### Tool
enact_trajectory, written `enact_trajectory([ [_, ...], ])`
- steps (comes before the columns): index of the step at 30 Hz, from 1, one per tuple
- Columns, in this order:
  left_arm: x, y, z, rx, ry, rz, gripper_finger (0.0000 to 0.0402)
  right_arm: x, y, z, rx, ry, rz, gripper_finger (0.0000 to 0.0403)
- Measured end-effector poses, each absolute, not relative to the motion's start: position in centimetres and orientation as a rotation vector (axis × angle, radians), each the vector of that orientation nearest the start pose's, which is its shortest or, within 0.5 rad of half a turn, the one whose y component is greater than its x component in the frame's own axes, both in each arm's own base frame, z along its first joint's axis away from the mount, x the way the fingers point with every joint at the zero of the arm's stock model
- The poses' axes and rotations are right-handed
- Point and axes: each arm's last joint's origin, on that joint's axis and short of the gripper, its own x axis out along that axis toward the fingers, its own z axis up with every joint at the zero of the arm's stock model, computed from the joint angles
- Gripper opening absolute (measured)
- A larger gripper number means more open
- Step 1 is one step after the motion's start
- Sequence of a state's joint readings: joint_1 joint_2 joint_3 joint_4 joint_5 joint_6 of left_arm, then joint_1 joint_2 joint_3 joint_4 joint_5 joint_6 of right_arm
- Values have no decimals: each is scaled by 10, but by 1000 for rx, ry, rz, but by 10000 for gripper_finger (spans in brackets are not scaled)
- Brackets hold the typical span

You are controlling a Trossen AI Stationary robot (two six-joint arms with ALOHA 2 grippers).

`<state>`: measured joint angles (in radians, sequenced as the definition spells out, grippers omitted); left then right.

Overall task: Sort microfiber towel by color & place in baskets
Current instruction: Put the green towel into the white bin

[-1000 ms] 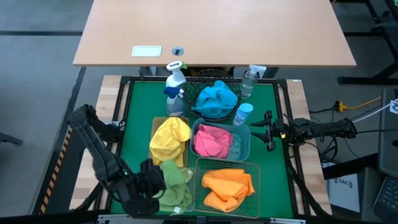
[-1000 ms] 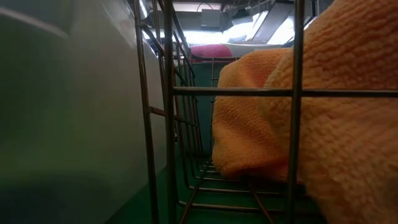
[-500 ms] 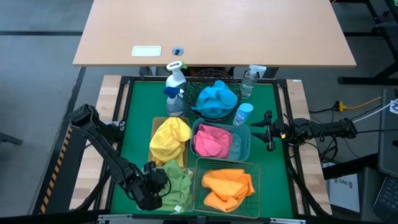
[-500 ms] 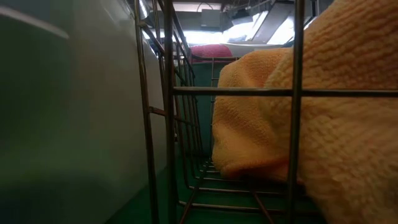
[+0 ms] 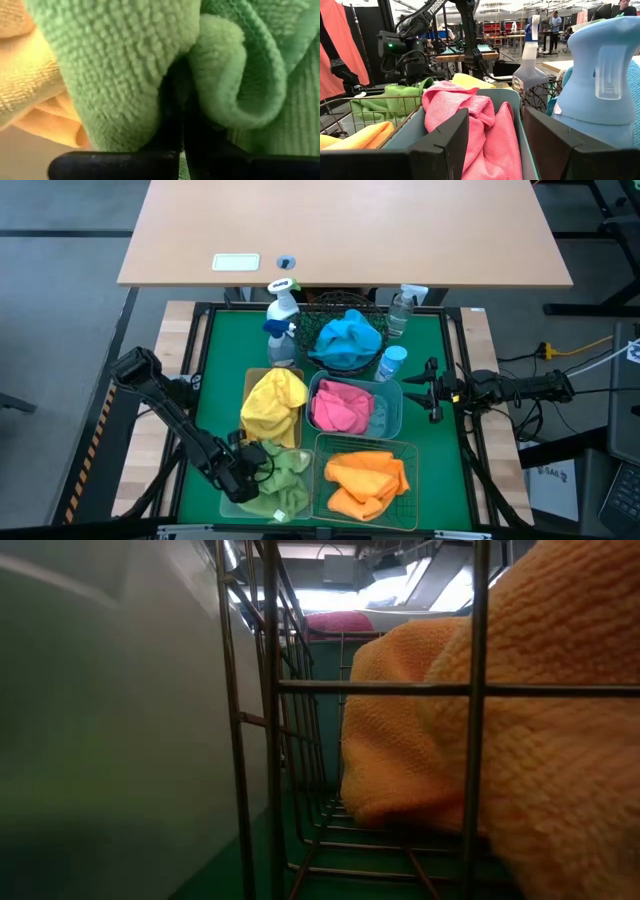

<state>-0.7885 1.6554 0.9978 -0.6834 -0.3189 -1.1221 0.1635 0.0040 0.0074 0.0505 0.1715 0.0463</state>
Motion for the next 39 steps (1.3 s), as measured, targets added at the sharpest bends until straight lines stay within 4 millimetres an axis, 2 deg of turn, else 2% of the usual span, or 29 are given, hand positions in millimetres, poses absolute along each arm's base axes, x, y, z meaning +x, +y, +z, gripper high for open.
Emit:
enact_trajectory([
  [9,219,-196,171,-407,1241,297,55,96,11,170,55,-53,-7,189],
  [19,231,-196,183,-430,1240,259,105,96,11,170,56,-53,-7,189],
  [25,238,-199,195,-459,1312,155,115,96,11,171,55,-53,-7,189],
  [30,238,-198,207,-493,1281,145,114,96,11,170,55,-53,-7,189],
  [39,226,-187,245,-563,1162,96,113,96,11,170,55,-53,-6,189],
])
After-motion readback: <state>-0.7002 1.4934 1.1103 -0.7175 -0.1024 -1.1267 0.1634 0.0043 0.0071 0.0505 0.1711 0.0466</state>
